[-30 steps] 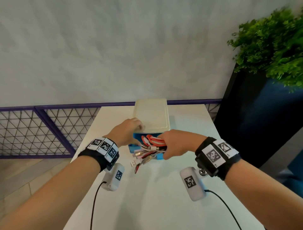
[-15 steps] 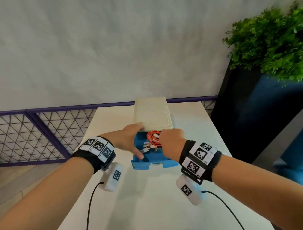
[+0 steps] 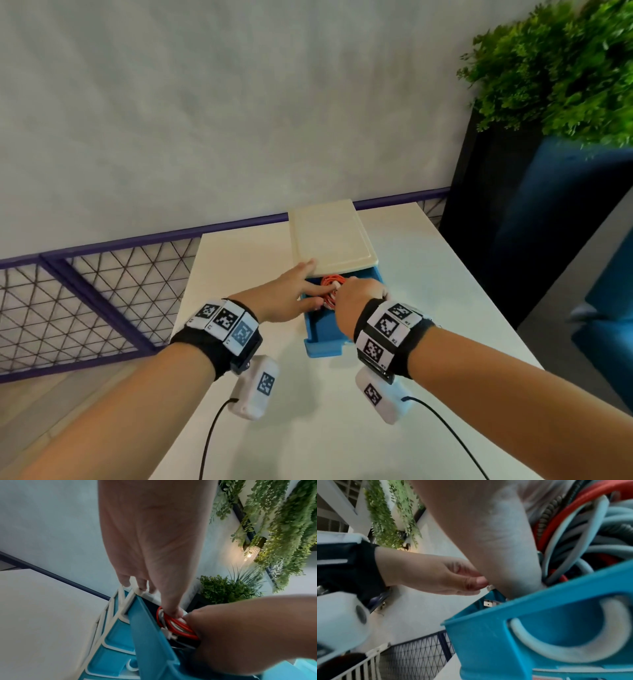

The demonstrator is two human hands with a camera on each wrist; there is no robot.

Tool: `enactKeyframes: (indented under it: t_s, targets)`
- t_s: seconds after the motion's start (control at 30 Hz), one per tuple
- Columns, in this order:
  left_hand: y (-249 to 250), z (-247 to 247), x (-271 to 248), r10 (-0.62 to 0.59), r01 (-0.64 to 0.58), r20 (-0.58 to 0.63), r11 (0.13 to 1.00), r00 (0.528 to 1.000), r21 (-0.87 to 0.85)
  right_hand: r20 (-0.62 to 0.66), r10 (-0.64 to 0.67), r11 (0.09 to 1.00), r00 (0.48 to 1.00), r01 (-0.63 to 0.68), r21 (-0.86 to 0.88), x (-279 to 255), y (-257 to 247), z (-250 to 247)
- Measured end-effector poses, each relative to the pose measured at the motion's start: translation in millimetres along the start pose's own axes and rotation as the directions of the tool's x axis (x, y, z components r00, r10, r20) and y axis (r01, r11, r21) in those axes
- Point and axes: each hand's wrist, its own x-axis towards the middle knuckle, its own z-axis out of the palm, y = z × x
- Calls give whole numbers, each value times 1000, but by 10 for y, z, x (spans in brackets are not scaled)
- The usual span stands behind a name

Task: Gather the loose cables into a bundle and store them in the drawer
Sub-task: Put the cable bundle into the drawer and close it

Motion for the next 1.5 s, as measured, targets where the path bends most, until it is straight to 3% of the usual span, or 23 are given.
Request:
enactKeyframes:
  t_s: [0.27,0.37,0.47,0.53,0.6,0.9,1.1,1.23,1.3,1.4,1.5]
  targets:
    - [57,89,54,-46,60,-98,987,994,149,-160,-61,958,985,103,268,-38,149,164]
    - [40,92,43,-44,59,-114,989,993,135,-313,-153,883,937,272,383,-58,240,316]
    - [9,98,49,-13,34,-171,992,985,120,-407,-311,871,859,429,240,-7,300,487]
    - [-4,97,65,7,11,-218,997,976,80,-373,-372,901,850,427,74,14,280,568]
    - [-8,87,64,-2,5,-244,1000,970,10,-329,-341,932,881,362,4,-26,233,599]
    - [65,48,24,-142,82,-266,971,953,-225,-278,-239,957,930,274,95,-30,23,433]
    - [78,21,-22,-158,137,-137,979,978,-148,-329,-206,942,921,278,186,67,-14,395]
    - [96,40,-31,-166,155,-69,978,984,-137,-452,-197,946,870,290,145,40,144,412]
    - [100,63,-46,-177,167,-55,973,983,-157,-537,-219,944,815,316,94,59,246,413]
    - [85,95,-61,-195,179,-52,958,979,-225,-583,-428,864,691,501,-40,156,324,450]
    - [73,92,-55,-220,189,-67,930,973,-317,-480,-576,787,661,607,-109,227,359,504]
